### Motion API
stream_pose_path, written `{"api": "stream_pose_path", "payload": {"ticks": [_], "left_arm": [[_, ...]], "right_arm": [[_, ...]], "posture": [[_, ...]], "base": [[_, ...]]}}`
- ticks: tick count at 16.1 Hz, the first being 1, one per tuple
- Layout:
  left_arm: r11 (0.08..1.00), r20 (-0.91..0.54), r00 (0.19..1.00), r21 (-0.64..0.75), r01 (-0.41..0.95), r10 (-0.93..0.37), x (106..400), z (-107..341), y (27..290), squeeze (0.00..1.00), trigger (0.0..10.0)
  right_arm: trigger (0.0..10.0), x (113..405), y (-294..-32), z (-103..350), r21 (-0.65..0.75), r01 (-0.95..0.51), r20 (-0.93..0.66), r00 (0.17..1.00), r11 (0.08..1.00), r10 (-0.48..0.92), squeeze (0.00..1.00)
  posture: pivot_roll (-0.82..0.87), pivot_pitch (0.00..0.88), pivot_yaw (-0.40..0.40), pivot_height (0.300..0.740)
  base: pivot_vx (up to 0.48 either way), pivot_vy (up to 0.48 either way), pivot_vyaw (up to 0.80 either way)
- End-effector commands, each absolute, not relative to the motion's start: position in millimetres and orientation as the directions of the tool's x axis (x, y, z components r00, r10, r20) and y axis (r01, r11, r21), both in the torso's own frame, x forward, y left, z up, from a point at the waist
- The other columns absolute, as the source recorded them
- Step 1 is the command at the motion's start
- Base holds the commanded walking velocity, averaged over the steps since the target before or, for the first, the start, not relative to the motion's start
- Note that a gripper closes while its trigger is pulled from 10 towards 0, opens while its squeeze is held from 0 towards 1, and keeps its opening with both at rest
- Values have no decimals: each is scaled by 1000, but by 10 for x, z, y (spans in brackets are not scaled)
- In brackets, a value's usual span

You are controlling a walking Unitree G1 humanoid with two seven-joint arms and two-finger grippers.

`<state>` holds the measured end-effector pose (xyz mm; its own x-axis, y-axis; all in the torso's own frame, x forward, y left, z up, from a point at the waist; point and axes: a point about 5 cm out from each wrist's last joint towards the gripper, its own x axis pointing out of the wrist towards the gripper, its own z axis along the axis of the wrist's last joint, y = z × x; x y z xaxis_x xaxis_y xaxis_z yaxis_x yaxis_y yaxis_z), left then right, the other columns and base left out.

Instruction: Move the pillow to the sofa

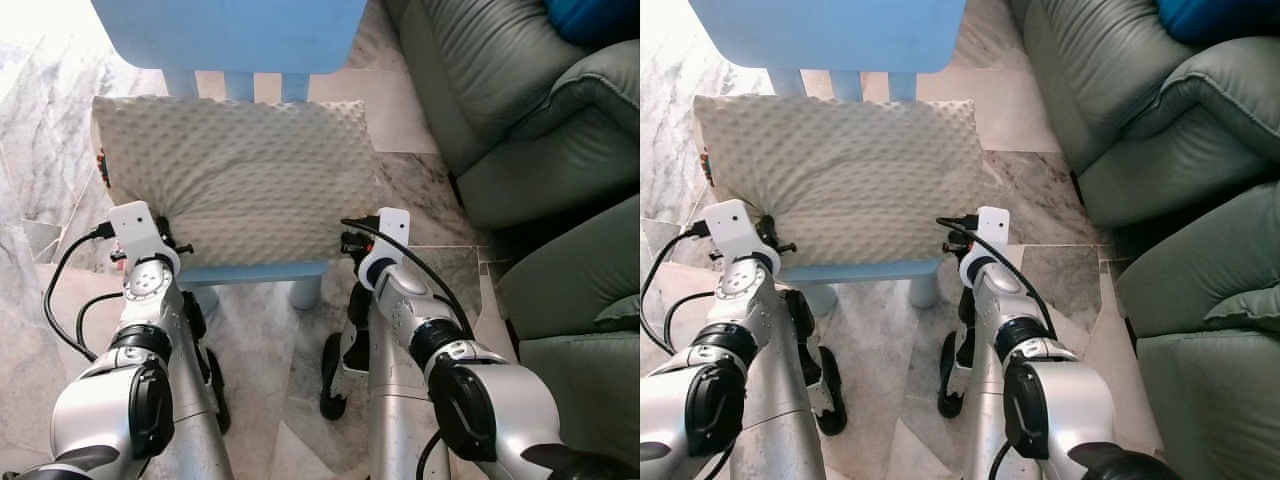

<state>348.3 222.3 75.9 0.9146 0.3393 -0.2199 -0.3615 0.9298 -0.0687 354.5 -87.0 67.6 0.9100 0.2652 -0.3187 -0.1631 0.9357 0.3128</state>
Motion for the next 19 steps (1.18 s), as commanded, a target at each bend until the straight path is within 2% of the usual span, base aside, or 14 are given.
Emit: {"api": "stream_pose_path", "payload": {"ticks": [1, 6, 12, 16, 19], "left_arm": [[936, -347, 887, -61, -347, 306, 3337, 469, 2120, 0, 0], [930, -352, 883, -78, -358, 310, 3351, 479, 2106, 0, 0], [946, -273, 922, -95, -309, 274, 3514, 694, 1993, 0, 0], [960, -92, 969, -142, -243, 231, 3638, 1001, 1942, 0, 0], [982, 18, 986, -88, -166, 168, 3614, 1109, 1865, 0, 0]], "right_arm": [[0, 3485, -914, 565, 318, -134, -365, 896, 938, 252, 0], [0, 3504, -922, 593, 300, -144, -355, 901, 943, 250, 0], [0, 3630, -932, 806, 261, -206, -268, 923, 943, 276, 0], [0, 3696, -1052, 979, 193, -299, -149, 932, 934, 329, 0], [0, 3676, -1187, 1032, 120, -335, -68, 936, 934, 345, 0]], "posture": [[15, 373, -148, 507], [13, 359, -148, 507], [9, 278, -154, 507], [11, 172, -137, 507], [15, 79, -105, 507]], "base": [[0, 0, 0], [0, 0, 0], [0, 0, 0], [0, 0, 0], [0, 0, 0]]}}
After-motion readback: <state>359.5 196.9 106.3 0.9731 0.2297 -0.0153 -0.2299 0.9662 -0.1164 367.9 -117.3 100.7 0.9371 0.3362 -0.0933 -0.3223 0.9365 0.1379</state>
